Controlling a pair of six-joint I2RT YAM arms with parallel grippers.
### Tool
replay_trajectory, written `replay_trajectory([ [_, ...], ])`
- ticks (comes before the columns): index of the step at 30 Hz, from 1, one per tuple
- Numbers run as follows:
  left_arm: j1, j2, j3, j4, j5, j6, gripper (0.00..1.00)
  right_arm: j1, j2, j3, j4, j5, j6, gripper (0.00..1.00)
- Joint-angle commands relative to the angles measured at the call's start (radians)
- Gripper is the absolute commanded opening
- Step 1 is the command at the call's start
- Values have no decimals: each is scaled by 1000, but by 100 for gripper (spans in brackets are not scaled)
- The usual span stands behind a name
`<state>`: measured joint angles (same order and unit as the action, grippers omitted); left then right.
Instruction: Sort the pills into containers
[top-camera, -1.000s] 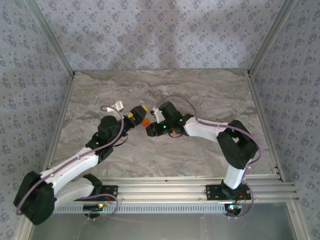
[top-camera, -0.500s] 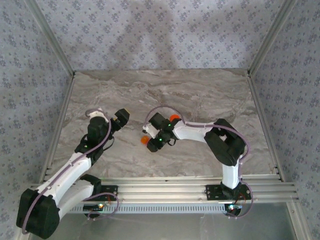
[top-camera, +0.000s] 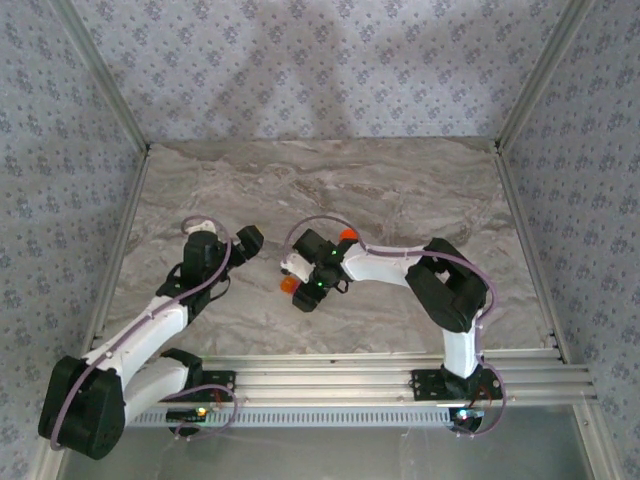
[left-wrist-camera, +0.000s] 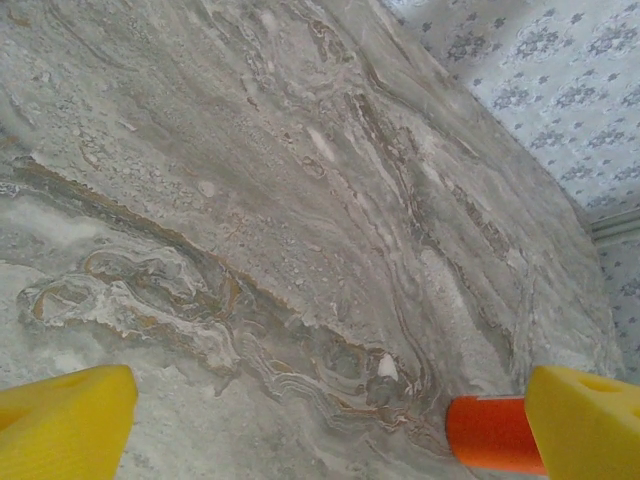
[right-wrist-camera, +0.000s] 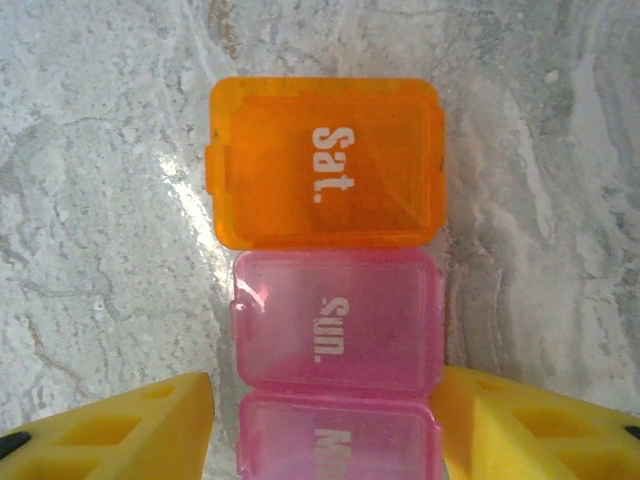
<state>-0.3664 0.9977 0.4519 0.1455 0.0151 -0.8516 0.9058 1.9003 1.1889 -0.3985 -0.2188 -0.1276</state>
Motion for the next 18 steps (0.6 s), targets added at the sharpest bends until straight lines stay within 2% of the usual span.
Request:
replay_trajectory([
  [1,6,13,9,12,25,34,99,-39,8,-5,-119,163,26,62],
  [7,6,22,12,6,29,45,99,-104,-19,-5,-134,251,99,58],
  [11,6,37,13,11,32,48,99,-128,-41,31,-118,204,111,58],
  [18,6,53,25,-28,36,88,99,-139,-105,35,-87,48,158,58],
])
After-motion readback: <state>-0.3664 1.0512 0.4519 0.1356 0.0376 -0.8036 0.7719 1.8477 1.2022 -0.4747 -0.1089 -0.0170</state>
